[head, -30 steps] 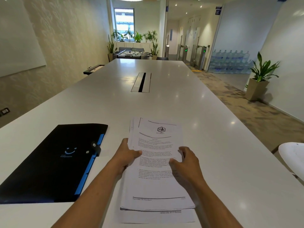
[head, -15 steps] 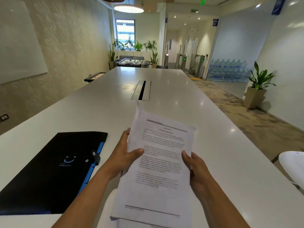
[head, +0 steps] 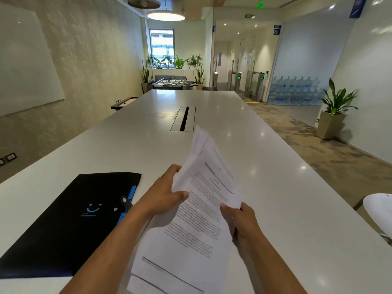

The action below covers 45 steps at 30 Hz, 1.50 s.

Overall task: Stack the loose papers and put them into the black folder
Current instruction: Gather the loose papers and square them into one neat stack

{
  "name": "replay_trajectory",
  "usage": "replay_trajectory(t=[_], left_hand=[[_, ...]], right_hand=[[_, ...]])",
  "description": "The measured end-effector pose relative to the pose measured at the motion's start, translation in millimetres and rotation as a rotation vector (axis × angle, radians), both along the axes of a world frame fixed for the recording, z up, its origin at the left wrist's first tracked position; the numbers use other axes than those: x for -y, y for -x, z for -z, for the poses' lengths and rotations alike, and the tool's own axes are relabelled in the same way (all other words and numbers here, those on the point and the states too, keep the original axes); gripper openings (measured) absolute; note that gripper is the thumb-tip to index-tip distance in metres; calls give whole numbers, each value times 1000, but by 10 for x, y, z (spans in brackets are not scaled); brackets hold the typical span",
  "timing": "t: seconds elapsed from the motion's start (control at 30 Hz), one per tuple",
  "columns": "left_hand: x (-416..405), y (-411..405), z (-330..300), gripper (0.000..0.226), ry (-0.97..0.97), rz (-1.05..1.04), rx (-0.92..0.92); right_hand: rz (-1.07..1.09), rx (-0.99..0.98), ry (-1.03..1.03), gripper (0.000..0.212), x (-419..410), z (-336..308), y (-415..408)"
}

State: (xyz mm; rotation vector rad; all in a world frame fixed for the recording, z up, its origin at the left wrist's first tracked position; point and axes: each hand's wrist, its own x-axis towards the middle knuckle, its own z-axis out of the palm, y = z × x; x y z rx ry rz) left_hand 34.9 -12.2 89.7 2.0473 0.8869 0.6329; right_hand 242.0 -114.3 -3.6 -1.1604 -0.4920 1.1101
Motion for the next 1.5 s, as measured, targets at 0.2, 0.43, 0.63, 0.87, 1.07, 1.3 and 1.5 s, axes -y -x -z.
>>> replay_trajectory(t=[0.2, 0.43, 0.63, 0.87, 1.07, 1.3, 1.5], left_hand=[[183, -7, -473, 41, -233, 117, 10], [169, 69, -504, 42, -197, 29, 236], [40, 30, -356, 45, -169, -142, 407], [-36, -105, -328, 36, -197, -211, 558], [-32, -240, -297, 43, -189, -255, 623], [-91, -340, -288, 52, -120, -272, 592], [-90, -370, -227, 56, -82, -254, 617]], right_hand=[[-7, -20, -181, 37, -21, -71, 25], [-23, 90, -423, 39, -2, -330, -195], [156, 468, -497, 30, 33, -819, -295], [238, 582, -564, 26, 11, -1156, -287], [170, 673, -475, 46, -45, -1056, -289], [182, 728, -408, 48, -123, -1048, -272], [197, 760, -392, 50, -169, -988, -275]])
